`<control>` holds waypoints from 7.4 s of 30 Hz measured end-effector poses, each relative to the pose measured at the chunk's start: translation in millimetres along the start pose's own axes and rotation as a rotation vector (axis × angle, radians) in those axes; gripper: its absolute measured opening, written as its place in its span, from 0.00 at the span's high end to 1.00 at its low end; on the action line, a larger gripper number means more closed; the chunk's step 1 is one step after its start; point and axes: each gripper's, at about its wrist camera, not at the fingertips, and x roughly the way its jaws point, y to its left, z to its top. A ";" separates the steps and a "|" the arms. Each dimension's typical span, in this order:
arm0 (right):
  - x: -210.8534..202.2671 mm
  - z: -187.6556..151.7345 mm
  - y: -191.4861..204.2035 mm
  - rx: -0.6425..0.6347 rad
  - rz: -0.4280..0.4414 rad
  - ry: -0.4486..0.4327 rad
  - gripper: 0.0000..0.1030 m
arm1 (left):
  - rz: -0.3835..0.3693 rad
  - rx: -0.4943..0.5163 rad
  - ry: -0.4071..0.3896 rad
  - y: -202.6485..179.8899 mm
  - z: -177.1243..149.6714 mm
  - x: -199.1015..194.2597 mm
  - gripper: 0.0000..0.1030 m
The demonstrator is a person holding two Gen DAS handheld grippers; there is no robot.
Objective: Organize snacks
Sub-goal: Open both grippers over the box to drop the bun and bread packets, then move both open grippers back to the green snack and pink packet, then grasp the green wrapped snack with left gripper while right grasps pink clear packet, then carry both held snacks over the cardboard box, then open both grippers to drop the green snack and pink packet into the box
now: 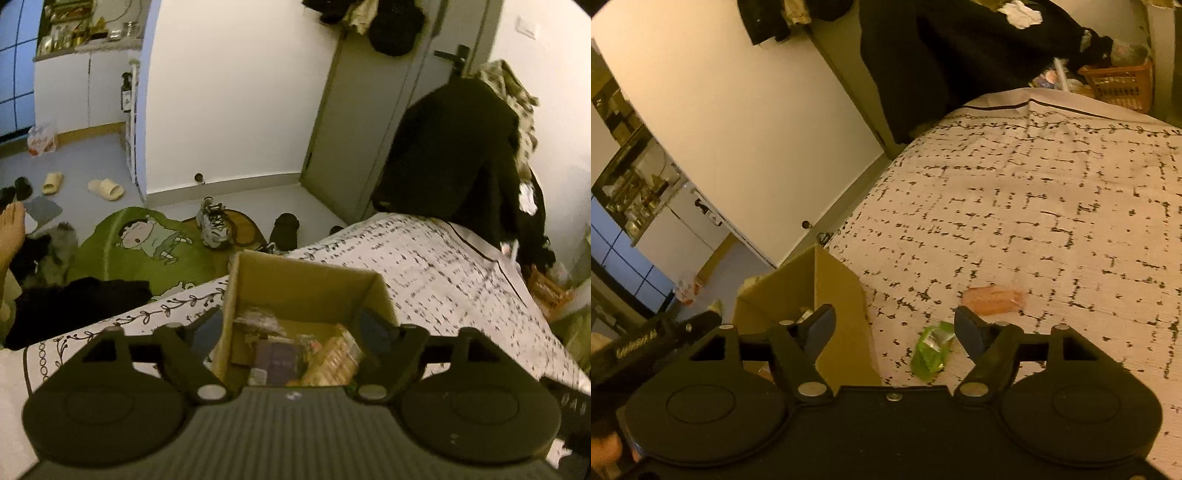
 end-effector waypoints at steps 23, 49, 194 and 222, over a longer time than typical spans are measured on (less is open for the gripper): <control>-14.6 32.2 -44.8 -0.084 0.006 0.084 0.10 | -0.073 0.088 0.041 -93.9 -34.3 -33.0 0.22; 8.7 39.5 -91.6 -0.114 0.037 0.158 0.11 | -0.067 0.014 0.061 -146.6 -90.9 0.6 0.55; 37.9 -14.0 92.4 -0.315 0.197 -0.146 0.70 | 0.047 -0.175 -0.034 20.3 -24.8 -17.5 0.76; 31.3 -2.7 67.9 -0.230 0.087 -0.109 0.48 | -0.068 -0.007 0.008 -7.7 1.9 42.8 0.75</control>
